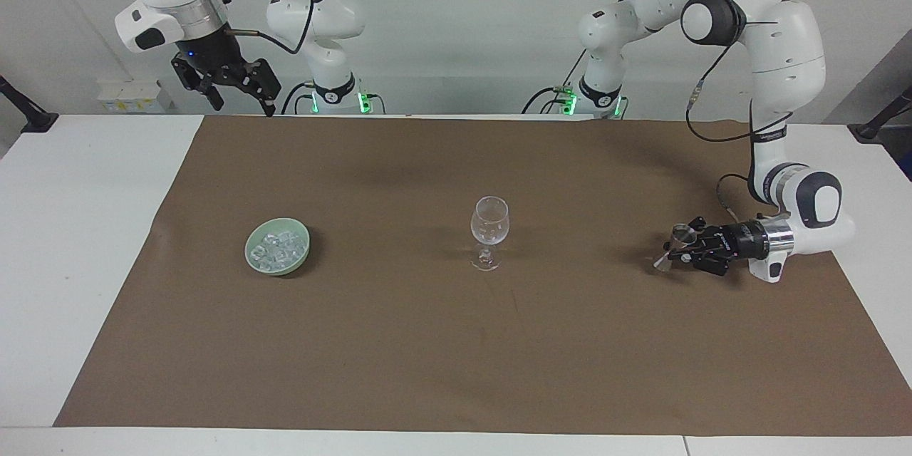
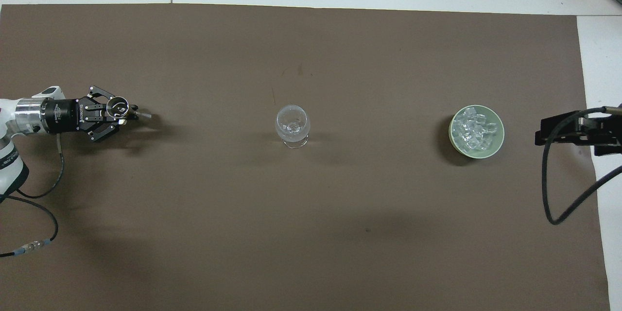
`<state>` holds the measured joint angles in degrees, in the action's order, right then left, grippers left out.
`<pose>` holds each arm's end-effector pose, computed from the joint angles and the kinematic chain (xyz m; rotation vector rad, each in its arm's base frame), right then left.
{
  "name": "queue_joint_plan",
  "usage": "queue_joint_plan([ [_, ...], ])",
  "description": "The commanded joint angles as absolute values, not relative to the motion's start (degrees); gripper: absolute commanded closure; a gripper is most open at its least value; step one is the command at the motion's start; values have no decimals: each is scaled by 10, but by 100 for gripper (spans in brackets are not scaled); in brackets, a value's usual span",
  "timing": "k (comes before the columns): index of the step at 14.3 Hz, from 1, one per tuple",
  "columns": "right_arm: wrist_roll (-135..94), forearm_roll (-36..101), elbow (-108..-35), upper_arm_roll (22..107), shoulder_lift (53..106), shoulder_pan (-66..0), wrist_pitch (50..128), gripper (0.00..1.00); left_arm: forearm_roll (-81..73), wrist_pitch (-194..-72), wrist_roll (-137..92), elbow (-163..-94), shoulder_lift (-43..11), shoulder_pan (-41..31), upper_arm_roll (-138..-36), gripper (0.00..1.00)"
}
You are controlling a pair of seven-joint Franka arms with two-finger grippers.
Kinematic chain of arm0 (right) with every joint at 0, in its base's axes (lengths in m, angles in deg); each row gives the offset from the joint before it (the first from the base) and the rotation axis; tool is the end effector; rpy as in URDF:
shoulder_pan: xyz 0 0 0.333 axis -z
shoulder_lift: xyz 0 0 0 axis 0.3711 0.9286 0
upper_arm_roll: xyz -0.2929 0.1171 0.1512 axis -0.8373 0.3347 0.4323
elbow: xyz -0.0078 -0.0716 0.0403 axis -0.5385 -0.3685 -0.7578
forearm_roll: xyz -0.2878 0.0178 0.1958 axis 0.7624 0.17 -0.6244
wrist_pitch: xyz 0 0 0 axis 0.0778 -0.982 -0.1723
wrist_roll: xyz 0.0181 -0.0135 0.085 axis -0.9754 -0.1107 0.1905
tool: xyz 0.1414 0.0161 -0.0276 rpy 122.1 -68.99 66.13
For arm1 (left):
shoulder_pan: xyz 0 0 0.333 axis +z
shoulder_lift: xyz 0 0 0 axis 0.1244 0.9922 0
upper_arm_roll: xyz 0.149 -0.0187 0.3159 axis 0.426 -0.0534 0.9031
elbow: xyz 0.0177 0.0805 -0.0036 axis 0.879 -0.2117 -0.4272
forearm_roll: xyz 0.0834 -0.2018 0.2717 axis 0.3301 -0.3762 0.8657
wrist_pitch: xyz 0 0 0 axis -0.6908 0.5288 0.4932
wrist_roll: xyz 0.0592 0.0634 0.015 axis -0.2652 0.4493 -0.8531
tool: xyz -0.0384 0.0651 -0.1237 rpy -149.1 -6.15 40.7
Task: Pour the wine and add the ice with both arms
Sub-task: 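Lift the metal cup with the left gripper toward the clear glass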
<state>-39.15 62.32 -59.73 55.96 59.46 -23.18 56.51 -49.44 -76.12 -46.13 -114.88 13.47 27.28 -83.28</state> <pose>0.4686 0.0033 0.6444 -3.1128 0.2933 0.0500 0.6094 0.0747 0.2919 1.3259 1.2724 -1.0729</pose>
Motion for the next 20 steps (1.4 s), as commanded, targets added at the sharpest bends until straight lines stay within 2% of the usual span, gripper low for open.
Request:
queue_joint_plan([
  [1,-398,619,-615,559,580,-233,578,0,-512,-786,-481,-1172,106,258,-828,100],
  [5,-398,618,-615,559,580,-233,578,0,-525,-805,-506,-1178,89,246,-828,100],
  [20,-398,619,-615,559,580,-233,578,0,-629,-903,-505,-1275,20,161,-828,100],
])
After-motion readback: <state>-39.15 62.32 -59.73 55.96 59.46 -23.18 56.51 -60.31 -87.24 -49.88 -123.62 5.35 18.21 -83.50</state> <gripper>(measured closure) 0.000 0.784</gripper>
